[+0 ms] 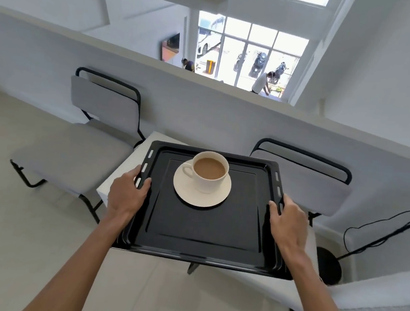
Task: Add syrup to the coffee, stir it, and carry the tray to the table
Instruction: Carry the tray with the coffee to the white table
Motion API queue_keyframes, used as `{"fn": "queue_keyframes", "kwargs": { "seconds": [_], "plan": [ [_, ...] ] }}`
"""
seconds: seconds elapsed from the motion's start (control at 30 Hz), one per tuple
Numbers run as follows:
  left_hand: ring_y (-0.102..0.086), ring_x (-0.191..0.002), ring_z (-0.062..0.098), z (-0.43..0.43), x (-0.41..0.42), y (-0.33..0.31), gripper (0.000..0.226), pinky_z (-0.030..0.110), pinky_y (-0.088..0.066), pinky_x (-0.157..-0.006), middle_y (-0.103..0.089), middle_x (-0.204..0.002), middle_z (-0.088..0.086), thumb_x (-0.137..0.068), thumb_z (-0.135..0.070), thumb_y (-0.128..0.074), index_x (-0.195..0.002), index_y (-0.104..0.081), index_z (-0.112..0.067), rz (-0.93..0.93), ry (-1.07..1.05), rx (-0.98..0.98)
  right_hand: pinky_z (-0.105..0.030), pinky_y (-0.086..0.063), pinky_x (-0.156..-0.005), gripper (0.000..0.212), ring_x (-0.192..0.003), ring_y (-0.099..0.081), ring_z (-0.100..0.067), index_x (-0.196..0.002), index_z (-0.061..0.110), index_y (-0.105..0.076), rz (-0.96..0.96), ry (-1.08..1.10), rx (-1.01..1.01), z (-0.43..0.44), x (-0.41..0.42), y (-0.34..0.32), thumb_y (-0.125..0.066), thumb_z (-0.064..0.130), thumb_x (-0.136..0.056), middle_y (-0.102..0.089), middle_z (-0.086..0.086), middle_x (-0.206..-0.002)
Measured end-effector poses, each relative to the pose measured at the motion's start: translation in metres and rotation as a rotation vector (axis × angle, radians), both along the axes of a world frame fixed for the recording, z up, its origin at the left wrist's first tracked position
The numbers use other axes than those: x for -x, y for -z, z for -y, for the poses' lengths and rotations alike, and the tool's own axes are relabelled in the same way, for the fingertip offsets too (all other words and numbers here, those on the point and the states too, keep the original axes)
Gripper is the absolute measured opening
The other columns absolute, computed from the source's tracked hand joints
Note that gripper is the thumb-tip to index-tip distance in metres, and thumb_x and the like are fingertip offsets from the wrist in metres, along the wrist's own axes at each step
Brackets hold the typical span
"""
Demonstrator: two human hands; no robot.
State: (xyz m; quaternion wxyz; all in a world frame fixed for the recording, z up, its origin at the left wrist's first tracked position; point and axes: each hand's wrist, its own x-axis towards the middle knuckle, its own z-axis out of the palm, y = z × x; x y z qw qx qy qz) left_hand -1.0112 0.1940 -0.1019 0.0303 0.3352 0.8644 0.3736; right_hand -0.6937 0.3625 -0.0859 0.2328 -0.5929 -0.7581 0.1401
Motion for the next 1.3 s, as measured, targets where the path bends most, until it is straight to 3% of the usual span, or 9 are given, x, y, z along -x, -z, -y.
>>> {"fn": "queue_keyframes", "kwargs": {
  "seconds": [0.2, 0.47, 0.63, 0.8, 0.93, 1.03, 1.13, 1.2, 1.3],
  "plan": [
    [-0.068, -0.072, 0.027, -0.010, 0.061, -0.002, 0.036, 0.033, -0.052, -0.071, -0.074, -0.079, 0.003, -0.092, -0.027, -0.066, -0.125, -0.068, -0.015, 0.033, 0.062, 0.005, -0.046, -0.061, -0.082, 0.033, -0.092, -0.073, -0.033, -0.122, 0.000, -0.066, -0.011, 0.028, 0.033, -0.003, 0.056, 0.005, -0.063, 0.025, -0.101, -0.075, -0.015, -0.097],
    [-0.054, -0.057, 0.006, -0.034, 0.138, -0.001, 0.025, 0.020, -0.039, -0.056, -0.064, -0.072, -0.010, -0.093, -0.025, -0.064, -0.115, -0.069, -0.015, 0.015, 0.137, 0.029, -0.045, -0.061, -0.081, 0.033, -0.090, -0.072, -0.034, -0.122, -0.001, -0.067, -0.013, 0.079, 0.037, -0.013, 0.126, 0.014, -0.064, 0.024, -0.100, -0.075, -0.016, -0.097],
    [-0.073, -0.085, 0.029, -0.050, 0.172, 0.001, 0.037, 0.034, -0.055, -0.078, -0.078, -0.094, 0.008, -0.094, -0.024, -0.064, -0.129, -0.065, -0.013, 0.017, 0.169, 0.002, -0.046, -0.061, -0.084, 0.036, -0.094, -0.073, -0.035, -0.126, -0.001, -0.066, -0.032, 0.099, 0.032, -0.024, 0.158, 0.017, -0.065, 0.024, -0.100, -0.075, -0.018, -0.100],
    [-0.072, -0.073, 0.030, -0.069, 0.197, 0.004, 0.038, 0.039, -0.060, -0.078, -0.078, -0.088, 0.007, -0.094, -0.025, -0.064, -0.131, -0.064, -0.016, 0.023, 0.176, 0.009, -0.041, -0.057, -0.078, 0.029, -0.092, -0.071, -0.037, -0.117, 0.000, -0.068, -0.025, 0.122, 0.024, -0.040, 0.182, 0.019, -0.064, 0.024, -0.100, -0.075, -0.017, -0.095],
    [-0.074, -0.082, 0.029, -0.086, 0.216, 0.008, 0.042, 0.036, -0.058, -0.080, -0.079, -0.097, 0.010, -0.093, -0.022, -0.067, -0.134, -0.062, -0.011, 0.002, 0.171, -0.031, -0.041, -0.059, -0.081, 0.030, -0.092, -0.073, -0.036, -0.120, -0.001, -0.069, -0.056, 0.110, 0.024, -0.054, 0.201, 0.022, -0.065, 0.021, -0.100, -0.076, -0.018, -0.098],
    [-0.069, -0.065, 0.016, -0.096, 0.228, 0.008, 0.046, 0.024, -0.055, -0.070, -0.078, -0.084, 0.004, -0.093, -0.022, -0.068, -0.136, -0.060, -0.010, 0.007, 0.190, -0.041, -0.047, -0.062, -0.085, 0.029, -0.093, -0.074, -0.034, -0.121, 0.000, -0.068, -0.099, 0.098, 0.040, -0.063, 0.213, 0.025, -0.064, 0.020, -0.101, -0.076, -0.017, -0.101],
    [-0.050, -0.048, -0.003, -0.107, 0.240, 0.012, 0.046, 0.011, -0.043, -0.055, -0.054, -0.057, -0.021, -0.092, -0.023, -0.069, -0.136, -0.060, -0.010, 0.012, 0.190, -0.037, -0.050, -0.063, -0.085, 0.029, -0.094, -0.074, -0.033, -0.122, 0.001, -0.068, -0.123, 0.093, 0.038, -0.071, 0.225, 0.028, -0.065, 0.019, -0.100, -0.076, -0.017, -0.102],
    [-0.049, -0.047, 0.000, -0.113, 0.250, 0.015, 0.047, 0.020, -0.051, -0.054, -0.054, -0.056, -0.017, -0.093, -0.024, -0.068, -0.137, -0.059, -0.010, 0.026, 0.196, -0.022, -0.050, -0.063, -0.084, 0.029, -0.092, -0.075, -0.033, -0.121, 0.000, -0.068, -0.115, 0.096, 0.035, -0.076, 0.232, 0.029, -0.065, 0.019, -0.100, -0.076, -0.016, -0.101],
    [-0.056, -0.051, 0.013, -0.121, 0.269, 0.020, 0.048, 0.032, -0.059, -0.064, -0.065, -0.064, -0.003, -0.093, -0.026, -0.067, -0.138, -0.058, -0.010, 0.049, 0.214, -0.018, -0.049, -0.063, -0.084, 0.030, -0.092, -0.075, -0.032, -0.123, 0.001, -0.068, -0.110, 0.113, 0.039, -0.079, 0.247, 0.032, -0.065, 0.020, -0.100, -0.076, -0.015, -0.101]
  ]
}}
